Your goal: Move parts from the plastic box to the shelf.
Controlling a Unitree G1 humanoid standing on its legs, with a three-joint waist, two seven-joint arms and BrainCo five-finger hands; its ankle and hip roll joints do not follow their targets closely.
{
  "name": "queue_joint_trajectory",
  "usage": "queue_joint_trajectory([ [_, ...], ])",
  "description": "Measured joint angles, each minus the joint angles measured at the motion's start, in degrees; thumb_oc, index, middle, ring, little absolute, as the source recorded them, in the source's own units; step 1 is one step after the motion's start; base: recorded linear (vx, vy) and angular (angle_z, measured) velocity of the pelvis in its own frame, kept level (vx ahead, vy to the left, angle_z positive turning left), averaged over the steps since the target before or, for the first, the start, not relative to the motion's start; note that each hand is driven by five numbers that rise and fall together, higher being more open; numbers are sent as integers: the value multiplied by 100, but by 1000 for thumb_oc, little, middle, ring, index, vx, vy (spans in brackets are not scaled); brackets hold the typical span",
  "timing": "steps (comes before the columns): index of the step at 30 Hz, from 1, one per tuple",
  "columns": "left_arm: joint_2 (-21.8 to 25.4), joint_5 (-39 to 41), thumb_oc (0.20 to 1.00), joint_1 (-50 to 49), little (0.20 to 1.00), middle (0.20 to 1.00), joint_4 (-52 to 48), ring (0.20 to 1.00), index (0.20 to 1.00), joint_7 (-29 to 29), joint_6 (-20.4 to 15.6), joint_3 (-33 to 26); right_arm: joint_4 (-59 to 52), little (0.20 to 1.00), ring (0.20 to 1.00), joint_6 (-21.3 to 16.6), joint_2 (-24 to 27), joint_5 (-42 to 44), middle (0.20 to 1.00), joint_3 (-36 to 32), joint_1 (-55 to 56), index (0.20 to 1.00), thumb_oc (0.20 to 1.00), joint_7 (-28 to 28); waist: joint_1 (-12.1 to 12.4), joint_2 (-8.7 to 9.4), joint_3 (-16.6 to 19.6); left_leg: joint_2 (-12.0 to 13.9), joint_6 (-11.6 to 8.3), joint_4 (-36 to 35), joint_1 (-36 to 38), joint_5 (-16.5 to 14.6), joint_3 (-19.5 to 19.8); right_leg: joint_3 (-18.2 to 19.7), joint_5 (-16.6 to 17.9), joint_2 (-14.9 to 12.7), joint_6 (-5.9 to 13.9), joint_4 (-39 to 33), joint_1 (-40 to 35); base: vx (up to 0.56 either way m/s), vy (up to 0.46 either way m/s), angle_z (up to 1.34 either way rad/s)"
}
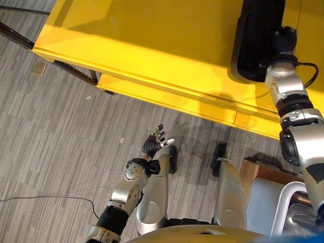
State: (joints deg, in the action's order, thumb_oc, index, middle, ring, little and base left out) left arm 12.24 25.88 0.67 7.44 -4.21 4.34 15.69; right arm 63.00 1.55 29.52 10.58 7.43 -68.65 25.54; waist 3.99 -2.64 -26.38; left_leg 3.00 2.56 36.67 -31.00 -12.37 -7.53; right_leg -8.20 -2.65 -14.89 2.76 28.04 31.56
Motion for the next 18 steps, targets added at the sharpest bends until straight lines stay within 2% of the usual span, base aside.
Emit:
queue_joint_trajectory([
  [17, 2, 44, 1000, 53, 1000, 1000, 0, 1000, 1000, -111, 1, 7, 327, 200, 200, 0, -142, 222, 200, 3, -249, 200, 200, 225, -26, -4, 3, -11, 9, 133, -201, -6, 8, 7, 17, -23, 32, 74, 176, 0, 0, 0],
  [18, 2, 44, 1000, 65, 1000, 1000, 0, 1000, 1000, -112, 0, 9, 338, 1000, 1000, 0, -142, 223, 1000, 7, -338, 1000, 1000, 227, -34, -4, 3, -12, 13, 153, -210, -9, 0, 17, 17, -31, 33, 102, 192, 0, 0, 0],
])
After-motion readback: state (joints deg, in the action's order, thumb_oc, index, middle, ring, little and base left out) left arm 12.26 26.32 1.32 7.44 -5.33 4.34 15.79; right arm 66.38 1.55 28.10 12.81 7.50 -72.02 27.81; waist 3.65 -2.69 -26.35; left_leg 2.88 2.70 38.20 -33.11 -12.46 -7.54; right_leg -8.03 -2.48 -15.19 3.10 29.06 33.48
